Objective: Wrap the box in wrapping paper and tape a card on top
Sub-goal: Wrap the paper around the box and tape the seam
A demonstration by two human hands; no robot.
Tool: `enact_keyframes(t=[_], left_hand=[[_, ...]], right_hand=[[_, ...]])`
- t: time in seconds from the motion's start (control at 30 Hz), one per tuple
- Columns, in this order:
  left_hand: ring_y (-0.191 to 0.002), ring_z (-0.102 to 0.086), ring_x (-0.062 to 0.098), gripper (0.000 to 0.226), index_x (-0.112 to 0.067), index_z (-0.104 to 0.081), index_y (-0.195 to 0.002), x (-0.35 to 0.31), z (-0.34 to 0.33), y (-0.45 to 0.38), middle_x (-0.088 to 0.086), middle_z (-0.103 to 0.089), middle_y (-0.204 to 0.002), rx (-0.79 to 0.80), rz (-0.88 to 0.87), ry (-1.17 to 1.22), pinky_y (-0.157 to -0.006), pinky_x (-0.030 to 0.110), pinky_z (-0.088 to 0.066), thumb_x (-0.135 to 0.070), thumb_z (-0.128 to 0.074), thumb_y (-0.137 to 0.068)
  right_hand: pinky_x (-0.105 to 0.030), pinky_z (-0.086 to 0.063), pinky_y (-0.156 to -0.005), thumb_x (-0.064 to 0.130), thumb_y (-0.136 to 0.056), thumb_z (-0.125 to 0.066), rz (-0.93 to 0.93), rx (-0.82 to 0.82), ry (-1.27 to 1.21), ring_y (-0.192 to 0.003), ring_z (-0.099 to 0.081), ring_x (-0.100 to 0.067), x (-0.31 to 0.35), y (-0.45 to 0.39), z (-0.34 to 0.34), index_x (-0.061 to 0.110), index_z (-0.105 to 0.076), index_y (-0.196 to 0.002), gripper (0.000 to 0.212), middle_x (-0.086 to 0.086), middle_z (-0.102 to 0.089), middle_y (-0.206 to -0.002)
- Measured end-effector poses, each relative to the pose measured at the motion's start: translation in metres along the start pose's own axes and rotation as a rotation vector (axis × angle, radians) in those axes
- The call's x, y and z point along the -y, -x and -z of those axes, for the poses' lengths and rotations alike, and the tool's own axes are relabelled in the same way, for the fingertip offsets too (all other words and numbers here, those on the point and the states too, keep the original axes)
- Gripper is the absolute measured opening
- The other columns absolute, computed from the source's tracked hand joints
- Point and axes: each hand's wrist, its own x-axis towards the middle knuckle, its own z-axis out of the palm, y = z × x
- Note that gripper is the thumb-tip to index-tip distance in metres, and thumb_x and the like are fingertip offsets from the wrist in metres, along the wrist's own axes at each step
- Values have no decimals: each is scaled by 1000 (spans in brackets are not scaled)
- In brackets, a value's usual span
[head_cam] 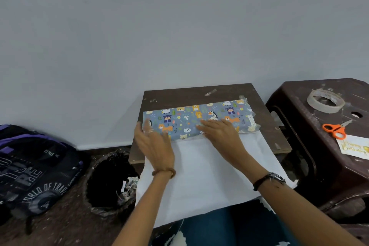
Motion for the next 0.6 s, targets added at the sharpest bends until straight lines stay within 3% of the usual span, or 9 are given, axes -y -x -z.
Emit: enact_keyframes(t=[0.07, 0.17, 0.2, 0.23, 0.27, 0.33, 0.4, 0.5, 0.6], left_hand=[[-120, -47, 27, 42, -8, -54, -122, -2, -7, 26, 13, -47, -130, 158, -338, -4, -100, 10, -26, -1, -62, -81], [-86, -63, 19, 26, -15, -67, -96, 1, -16, 61, 1, -65, -94, 496, -795, -154, -82, 19, -43, -2, -68, -73], [-88, -64, 18, 22, -16, -68, -99, 8, -21, 66, 0, -66, -97, 559, -857, -219, -86, 23, -47, -9, -61, -79], [-101, -62, 19, 30, -17, -65, -112, 12, -23, 69, 2, -65, -110, 645, -812, -256, -98, 28, -44, -20, -46, -88], [-119, -54, 22, 46, -18, -56, -126, 15, -23, 70, 4, -58, -128, 725, -742, -304, -112, 38, -29, -34, -27, -94], [-139, -29, 24, 74, -22, -37, -142, 20, -22, 69, 2, -36, -148, 753, -728, -387, -111, 46, 6, -56, 4, -90], [-143, -16, 21, 85, -27, -26, -145, 22, -21, 66, -3, -24, -153, 795, -707, -417, -105, 41, 17, -60, 15, -79], [-133, -41, 23, 64, -27, -45, -136, 17, -16, 66, -2, -45, -142, 834, -675, -481, -106, 49, -7, -52, -4, -94], [-115, -59, 20, 46, -27, -60, -123, 21, -18, 68, -4, -61, -125, 776, -709, -513, -97, 49, -28, -41, -31, -90]], right_hand=[[-40, -51, -80, 18, -72, -65, -11, -15, -7, -88, -70, -20, 0, -4, 3, 23, -74, -98, 27, 1, -73, -104], [-37, -51, -73, 22, -69, -65, 0, -9, 23, -82, -71, -17, 2, -7, 8, 26, -75, -91, 25, 4, -74, -99], [-38, -52, -73, 25, -70, -65, 8, -1, 25, -82, -71, -17, 1, -7, 10, 26, -75, -92, 25, 4, -74, -99], [-39, -52, -73, 26, -71, -64, 12, 3, 22, -83, -71, -18, 1, -7, 11, 25, -75, -93, 25, 3, -74, -99], [-40, -52, -73, 27, -71, -65, 8, 5, 20, -84, -71, -19, 1, -6, 12, 25, -75, -93, 24, 3, -74, -99], [-41, -52, -74, 23, -71, -74, -7, -6, 25, -84, -70, -22, 3, -5, 10, 22, -75, -92, 22, 1, -74, -97], [-40, -52, -73, 18, -63, -86, -36, -12, 42, -79, -69, -24, 6, -7, 6, 20, -74, -89, 29, 0, -74, -90], [-37, -51, -70, 15, -55, -90, -58, -28, 69, -72, -66, -24, 8, -16, 6, 19, -70, -84, 35, 2, -70, -81], [-38, -51, -69, 16, -54, -90, -47, -13, 85, -72, -66, -24, 8, -19, 5, 19, -70, -84, 37, 1, -70, -80]])
